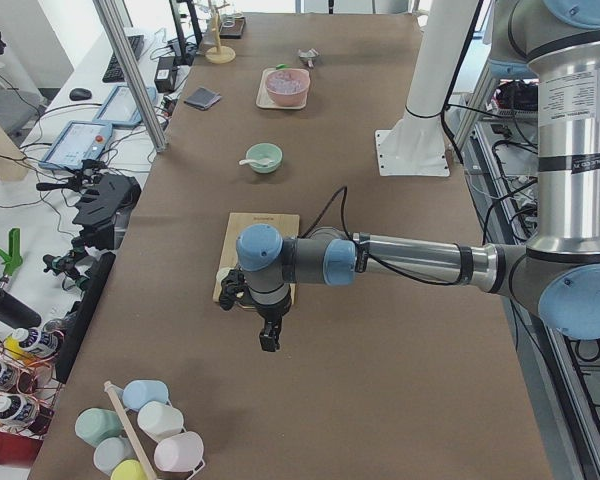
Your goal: Put spoon and ice into bowl
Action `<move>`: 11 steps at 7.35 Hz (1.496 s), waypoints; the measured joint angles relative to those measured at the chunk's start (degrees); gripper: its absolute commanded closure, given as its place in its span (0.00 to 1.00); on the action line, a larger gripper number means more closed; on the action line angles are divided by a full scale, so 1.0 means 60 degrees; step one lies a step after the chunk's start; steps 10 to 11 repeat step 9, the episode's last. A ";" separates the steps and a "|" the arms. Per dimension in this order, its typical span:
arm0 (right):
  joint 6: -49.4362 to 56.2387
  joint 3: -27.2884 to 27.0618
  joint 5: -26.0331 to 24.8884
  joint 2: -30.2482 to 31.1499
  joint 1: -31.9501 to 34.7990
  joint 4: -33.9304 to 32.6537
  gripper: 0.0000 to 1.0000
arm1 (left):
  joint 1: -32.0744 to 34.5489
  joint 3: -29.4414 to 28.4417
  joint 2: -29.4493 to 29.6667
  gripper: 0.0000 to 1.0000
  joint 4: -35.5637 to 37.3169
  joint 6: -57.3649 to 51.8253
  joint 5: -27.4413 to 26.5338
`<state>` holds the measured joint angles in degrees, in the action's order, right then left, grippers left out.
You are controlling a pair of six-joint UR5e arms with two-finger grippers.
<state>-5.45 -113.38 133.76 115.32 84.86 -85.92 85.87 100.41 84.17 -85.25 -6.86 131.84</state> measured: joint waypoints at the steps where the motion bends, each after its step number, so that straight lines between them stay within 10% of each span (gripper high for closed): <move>1: 0.0000 0.0000 0.0010 -0.0008 -0.0002 -0.0002 0.00 | 0.0000 0.0009 0.0001 0.00 0.0000 0.0000 0.0000; 11: 0.0003 0.0000 0.0117 -0.0016 -0.0007 -0.0021 0.00 | 0.0000 0.0169 -0.0053 0.00 0.0000 0.0000 -0.0013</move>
